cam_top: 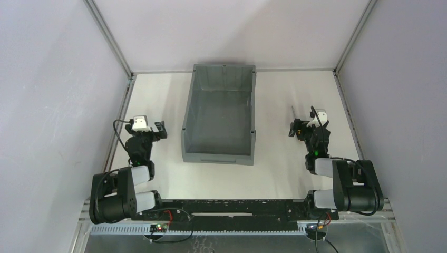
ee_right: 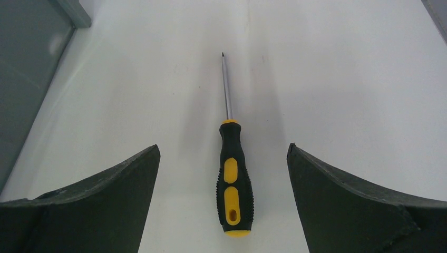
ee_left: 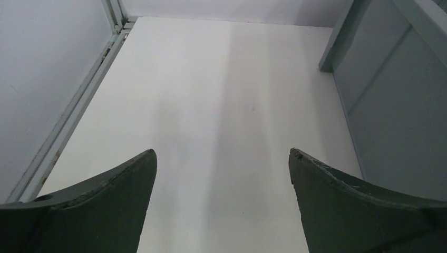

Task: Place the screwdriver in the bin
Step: Pick up the screwdriver from the center of the board.

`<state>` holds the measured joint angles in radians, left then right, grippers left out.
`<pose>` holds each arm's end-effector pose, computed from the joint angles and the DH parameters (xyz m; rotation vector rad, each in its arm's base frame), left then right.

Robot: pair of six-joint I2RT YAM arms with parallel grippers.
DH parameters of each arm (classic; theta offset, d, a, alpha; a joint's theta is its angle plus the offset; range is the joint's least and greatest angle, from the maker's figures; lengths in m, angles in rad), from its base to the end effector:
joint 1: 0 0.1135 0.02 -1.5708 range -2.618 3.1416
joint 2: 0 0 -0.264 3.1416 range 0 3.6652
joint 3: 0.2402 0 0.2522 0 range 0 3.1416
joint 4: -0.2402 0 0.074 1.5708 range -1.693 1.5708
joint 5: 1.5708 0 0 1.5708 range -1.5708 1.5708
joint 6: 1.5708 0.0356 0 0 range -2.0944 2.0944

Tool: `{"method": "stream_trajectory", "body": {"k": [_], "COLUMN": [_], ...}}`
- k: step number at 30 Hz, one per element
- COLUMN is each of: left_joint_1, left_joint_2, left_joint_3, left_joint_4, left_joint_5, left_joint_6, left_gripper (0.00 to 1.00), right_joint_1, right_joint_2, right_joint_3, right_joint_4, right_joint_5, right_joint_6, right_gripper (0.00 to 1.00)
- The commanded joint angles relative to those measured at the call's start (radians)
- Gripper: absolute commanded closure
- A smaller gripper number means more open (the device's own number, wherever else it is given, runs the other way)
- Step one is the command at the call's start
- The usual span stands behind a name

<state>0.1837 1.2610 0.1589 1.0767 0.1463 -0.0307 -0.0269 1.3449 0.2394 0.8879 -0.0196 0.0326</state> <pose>0.2102 0.0338 0.1707 -0.0572 1.5949 0.0023 0.2313 -0.0055 0.1551 0.0391 1.7880 0.0216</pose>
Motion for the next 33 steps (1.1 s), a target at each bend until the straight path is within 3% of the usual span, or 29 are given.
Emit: {"method": "stream_trajectory", "body": {"k": [1,10,24,33], "left_joint_1": [-0.001,-0.001,-0.001,-0.001], "left_joint_2": [0.001,0.001,0.001,0.001], "left_joint_3": [-0.028,-0.028,-0.028,-0.028], "left_joint_4": [0.107,0.107,0.108,0.108], "left_joint_5": [0.015,0.015,0.015,0.015], "left_joint_6": [-0.014,-0.015,-0.015,-0.015], "left_gripper": [0.00,0.00,0.00,0.00], "right_joint_1": [-0.006,0.017,0.058,0.062], "right_joint_2": [0.008,-0.026,-0.163,-0.228], "right_joint_3": [0.032,0.061,0.250,0.422], "right_joint_4": [0.033,-0.043,-0.478,-0.836], "right_joint_5": [-0.004,0.005,0.074,0.030], "right_joint_6": [0.018,-0.008,-0.077,-0.079], "right_gripper": [0.00,0.00,0.01,0.00]}}
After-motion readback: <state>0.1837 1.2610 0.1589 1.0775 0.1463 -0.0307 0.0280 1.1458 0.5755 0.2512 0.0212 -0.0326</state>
